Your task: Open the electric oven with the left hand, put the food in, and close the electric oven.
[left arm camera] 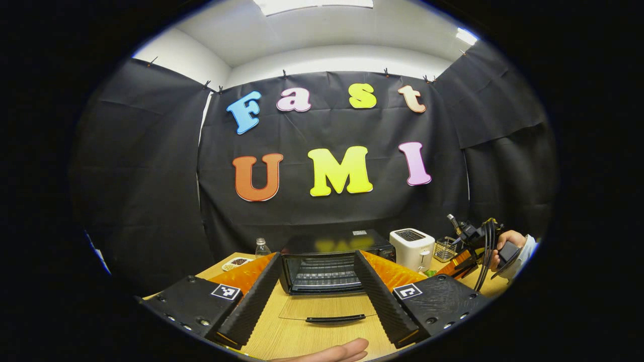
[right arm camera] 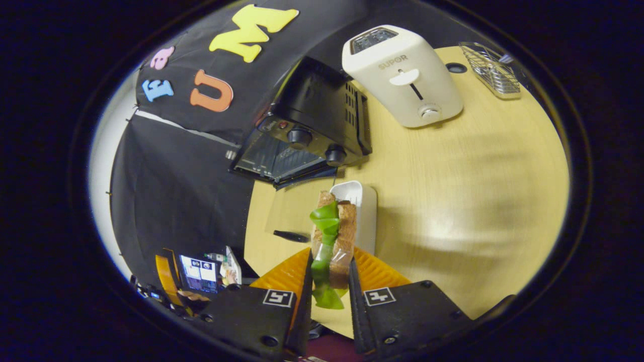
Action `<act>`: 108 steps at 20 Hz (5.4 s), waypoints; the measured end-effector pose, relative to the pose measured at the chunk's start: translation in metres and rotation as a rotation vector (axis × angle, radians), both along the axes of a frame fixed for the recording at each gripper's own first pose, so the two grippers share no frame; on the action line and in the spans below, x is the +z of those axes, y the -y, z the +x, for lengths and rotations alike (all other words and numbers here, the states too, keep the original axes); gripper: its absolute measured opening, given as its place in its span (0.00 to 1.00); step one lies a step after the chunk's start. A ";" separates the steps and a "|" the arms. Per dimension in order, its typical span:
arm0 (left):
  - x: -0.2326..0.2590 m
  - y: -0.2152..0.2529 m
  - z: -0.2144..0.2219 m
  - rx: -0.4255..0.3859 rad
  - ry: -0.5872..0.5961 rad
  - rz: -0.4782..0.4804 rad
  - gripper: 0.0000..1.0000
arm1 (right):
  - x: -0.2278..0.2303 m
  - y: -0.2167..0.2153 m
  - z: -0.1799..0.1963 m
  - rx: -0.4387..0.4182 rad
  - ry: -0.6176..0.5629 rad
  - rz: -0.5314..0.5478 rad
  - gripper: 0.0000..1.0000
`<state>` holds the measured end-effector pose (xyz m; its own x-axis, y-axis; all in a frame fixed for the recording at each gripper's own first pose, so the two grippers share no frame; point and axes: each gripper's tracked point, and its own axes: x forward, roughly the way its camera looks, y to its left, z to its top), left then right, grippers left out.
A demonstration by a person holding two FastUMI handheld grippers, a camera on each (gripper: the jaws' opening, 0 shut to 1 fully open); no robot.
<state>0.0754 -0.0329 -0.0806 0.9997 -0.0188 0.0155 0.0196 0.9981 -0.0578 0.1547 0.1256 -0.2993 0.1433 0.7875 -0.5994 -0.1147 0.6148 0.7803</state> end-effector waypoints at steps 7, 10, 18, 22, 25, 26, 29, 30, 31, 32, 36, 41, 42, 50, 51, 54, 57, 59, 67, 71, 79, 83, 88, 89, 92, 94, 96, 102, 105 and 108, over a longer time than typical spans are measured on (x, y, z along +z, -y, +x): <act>-0.008 -0.033 0.000 0.001 -0.001 -0.046 0.95 | 0.032 -0.069 -0.027 -0.159 0.052 0.224 0.37; 0.000 -0.063 -0.006 0.054 0.044 -0.055 0.94 | 0.027 -0.107 -0.040 -0.222 0.058 0.275 0.37; -0.003 -0.100 -0.028 0.067 0.043 -0.077 0.94 | 0.014 -0.173 0.022 -0.655 0.187 0.333 0.38; -0.006 -0.110 -0.033 0.074 0.016 -0.097 0.95 | -0.006 -0.217 0.063 -0.772 0.202 0.290 0.38; -0.007 -0.107 -0.037 0.061 -0.009 -0.102 0.93 | -0.011 -0.242 0.099 -0.875 0.303 0.261 0.39; -0.006 -0.110 -0.037 0.067 -0.011 -0.093 0.93 | -0.011 -0.245 0.114 -0.916 0.345 0.244 0.39; -0.004 -0.110 -0.041 0.066 -0.010 -0.075 0.93 | -0.014 -0.252 0.144 -0.976 0.495 0.142 0.39; -0.003 -0.109 -0.043 0.064 -0.013 -0.067 0.93 | -0.018 -0.251 0.153 -0.993 0.519 0.116 0.39; -0.004 -0.110 -0.042 0.068 -0.016 -0.058 0.93 | -0.024 -0.253 0.160 -0.997 0.527 0.095 0.39; -0.004 -0.111 -0.042 0.072 -0.016 -0.052 0.93 | -0.032 -0.254 0.167 -1.000 0.528 0.085 0.39; -0.004 -0.108 -0.040 0.063 -0.018 -0.053 0.93 | -0.056 -0.254 0.181 -1.009 0.493 0.079 0.31; -0.016 -0.110 -0.032 0.078 -0.057 -0.071 0.93 | -0.055 -0.255 0.181 -1.002 0.515 0.062 0.48; -0.018 -0.109 -0.031 0.078 -0.067 -0.074 0.93 | -0.055 -0.256 0.182 -1.000 0.517 0.054 0.37; -0.024 -0.104 -0.026 0.083 -0.085 -0.072 0.93 | -0.054 -0.260 0.176 -0.891 0.619 -0.140 0.74; -0.024 -0.105 -0.027 0.089 -0.082 -0.067 0.93 | -0.054 -0.262 0.172 -0.866 0.624 -0.159 0.76; -0.028 -0.107 -0.028 0.106 -0.101 -0.036 0.93 | -0.057 -0.268 0.167 -0.801 0.632 -0.212 0.75; -0.028 -0.108 -0.029 0.112 -0.096 -0.034 0.93 | -0.058 -0.271 0.169 -0.718 0.662 -0.294 0.97; -0.033 -0.109 -0.029 0.115 -0.107 -0.044 0.93 | -0.057 -0.269 0.171 -0.675 0.696 -0.368 0.99; -0.046 -0.124 -0.027 0.137 -0.151 -0.048 0.93 | -0.071 -0.282 0.161 -0.427 0.690 -0.590 1.00; -0.048 -0.135 -0.030 0.153 -0.155 -0.057 0.93 | -0.074 -0.286 0.143 -0.276 0.626 -0.634 1.00; -0.048 -0.147 -0.031 0.175 -0.154 -0.070 0.93 | -0.038 -0.255 0.102 -0.179 0.570 -0.610 1.00; -0.045 -0.145 -0.029 0.166 -0.146 -0.072 0.93 | 0.010 -0.224 0.079 -0.208 0.648 -0.544 1.00; -0.048 -0.132 -0.018 0.135 -0.138 -0.068 0.93 | 0.076 -0.160 0.047 -0.304 0.802 -0.518 1.00; -0.050 -0.126 -0.014 0.115 -0.135 -0.074 0.93 | 0.089 -0.144 0.039 -0.326 0.828 -0.521 1.00; -0.072 -0.111 0.001 0.101 -0.170 -0.075 0.93 | 0.129 -0.095 0.021 -0.399 0.903 -0.515 0.90; -0.087 -0.097 0.012 0.082 -0.199 -0.082 0.93 | 0.158 -0.059 0.018 -0.469 0.955 -0.523 1.00; -0.101 -0.077 0.026 0.053 -0.237 -0.101 0.93 | 0.178 -0.026 0.010 -0.527 1.001 -0.537 1.00; -0.158 -0.003 0.056 -0.077 -0.344 -0.113 0.93 | 0.222 0.064 -0.020 -0.649 1.044 -0.552 1.00; -0.192 0.025 0.064 -0.120 -0.431 -0.084 0.94 | 0.243 0.097 -0.037 -0.708 1.080 -0.583 0.89; -0.226 0.046 0.067 -0.142 -0.543 -0.056 0.94 | 0.250 0.116 -0.054 -0.700 1.108 -0.602 0.89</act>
<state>0.1421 -0.0793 -0.3070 0.8521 -0.1678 -0.4958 0.1062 0.9829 -0.1503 0.1007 0.0100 -0.0495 0.9902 0.0341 -0.1354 -0.0209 0.9950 0.0979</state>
